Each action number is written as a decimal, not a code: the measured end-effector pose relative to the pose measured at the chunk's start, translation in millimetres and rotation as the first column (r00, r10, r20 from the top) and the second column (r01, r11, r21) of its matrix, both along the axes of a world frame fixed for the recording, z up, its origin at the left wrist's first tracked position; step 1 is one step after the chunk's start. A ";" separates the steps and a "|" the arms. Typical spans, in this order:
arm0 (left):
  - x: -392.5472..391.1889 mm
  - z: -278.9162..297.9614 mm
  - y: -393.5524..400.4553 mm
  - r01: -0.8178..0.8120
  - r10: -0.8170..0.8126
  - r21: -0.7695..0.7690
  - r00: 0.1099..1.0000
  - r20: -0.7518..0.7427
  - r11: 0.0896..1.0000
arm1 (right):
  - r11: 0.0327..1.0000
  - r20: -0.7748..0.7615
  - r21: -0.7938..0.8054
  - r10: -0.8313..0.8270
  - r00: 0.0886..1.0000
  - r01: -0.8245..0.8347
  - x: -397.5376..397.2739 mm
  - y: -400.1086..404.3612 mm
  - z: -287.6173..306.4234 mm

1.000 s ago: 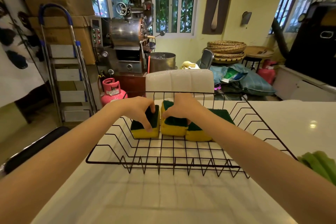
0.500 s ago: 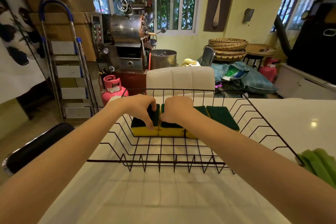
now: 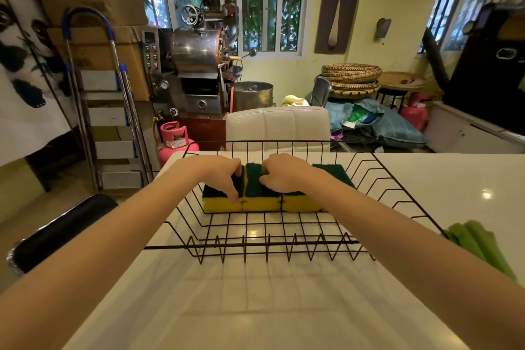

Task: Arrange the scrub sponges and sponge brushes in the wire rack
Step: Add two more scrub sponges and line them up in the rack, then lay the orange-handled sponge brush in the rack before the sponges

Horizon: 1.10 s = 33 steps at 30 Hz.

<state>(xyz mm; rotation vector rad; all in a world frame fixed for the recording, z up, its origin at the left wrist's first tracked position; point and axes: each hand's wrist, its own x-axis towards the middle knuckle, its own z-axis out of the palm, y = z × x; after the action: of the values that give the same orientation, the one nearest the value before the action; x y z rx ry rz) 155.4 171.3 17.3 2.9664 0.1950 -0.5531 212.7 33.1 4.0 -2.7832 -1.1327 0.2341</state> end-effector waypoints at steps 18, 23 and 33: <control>-146.6 20.3 -118.7 0.456 -0.250 -0.338 0.825 0.506 0.823 | 0.848 -0.101 0.528 0.124 0.987 -0.053 -121.0 -162.3 17.1; -169.9 -5.8 -131.7 0.467 -0.348 -0.445 0.879 0.325 0.764 | 0.885 -0.193 0.456 0.207 0.959 -0.099 -153.8 -188.8 1.5; -195.0 -22.1 -146.7 0.406 -0.465 -0.398 0.884 -0.059 0.823 | 0.987 -0.399 0.002 0.149 0.905 -0.162 -184.8 -217.9 -5.6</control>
<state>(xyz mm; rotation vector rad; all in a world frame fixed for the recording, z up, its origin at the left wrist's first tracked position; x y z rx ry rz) -39.6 24.6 -4.8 2.5811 -0.5407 -0.7698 27.9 -184.9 -1.6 -2.5004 -1.2444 0.8014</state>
